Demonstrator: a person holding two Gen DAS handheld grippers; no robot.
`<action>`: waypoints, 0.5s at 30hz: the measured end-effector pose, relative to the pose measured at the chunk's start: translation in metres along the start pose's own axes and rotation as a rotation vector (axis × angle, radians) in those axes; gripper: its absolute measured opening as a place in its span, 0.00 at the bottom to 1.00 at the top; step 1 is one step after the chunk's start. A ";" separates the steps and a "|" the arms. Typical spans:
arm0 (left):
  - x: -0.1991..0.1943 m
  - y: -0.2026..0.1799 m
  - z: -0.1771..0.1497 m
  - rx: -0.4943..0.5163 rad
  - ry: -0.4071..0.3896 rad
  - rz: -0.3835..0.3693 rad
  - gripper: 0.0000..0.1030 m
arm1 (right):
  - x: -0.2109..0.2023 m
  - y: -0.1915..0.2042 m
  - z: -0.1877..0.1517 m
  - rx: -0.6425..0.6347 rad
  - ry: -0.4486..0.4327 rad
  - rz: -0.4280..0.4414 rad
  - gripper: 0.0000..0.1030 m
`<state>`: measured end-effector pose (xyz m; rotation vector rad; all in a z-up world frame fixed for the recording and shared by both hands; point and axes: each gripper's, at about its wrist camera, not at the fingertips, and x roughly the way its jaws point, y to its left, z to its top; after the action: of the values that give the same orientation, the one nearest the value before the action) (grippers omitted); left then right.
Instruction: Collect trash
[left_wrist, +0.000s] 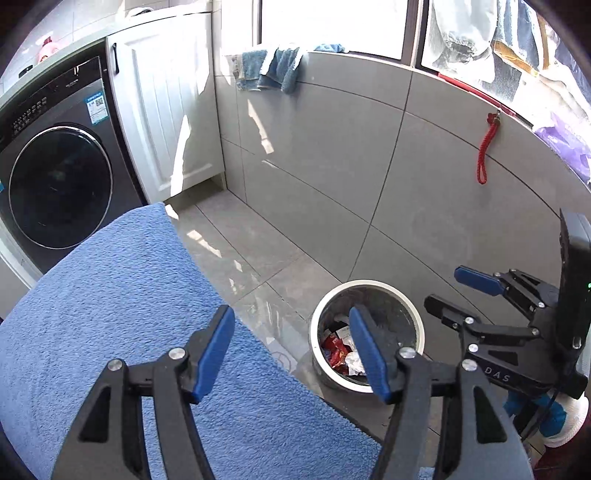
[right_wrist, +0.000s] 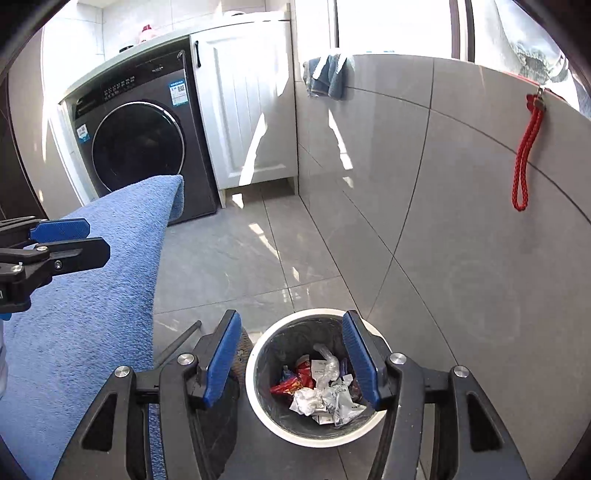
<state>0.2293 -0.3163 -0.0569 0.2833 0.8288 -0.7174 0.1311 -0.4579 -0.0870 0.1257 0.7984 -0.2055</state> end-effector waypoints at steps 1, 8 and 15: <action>-0.015 0.012 -0.006 -0.016 -0.021 0.023 0.62 | -0.009 0.013 0.006 -0.022 -0.027 0.016 0.57; -0.110 0.083 -0.052 -0.138 -0.154 0.279 0.69 | -0.058 0.108 0.031 -0.167 -0.163 0.135 0.69; -0.193 0.134 -0.098 -0.244 -0.266 0.507 0.72 | -0.085 0.180 0.034 -0.257 -0.235 0.188 0.84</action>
<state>0.1757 -0.0799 0.0189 0.1624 0.5498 -0.1691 0.1390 -0.2778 0.0041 -0.0651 0.5685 0.0610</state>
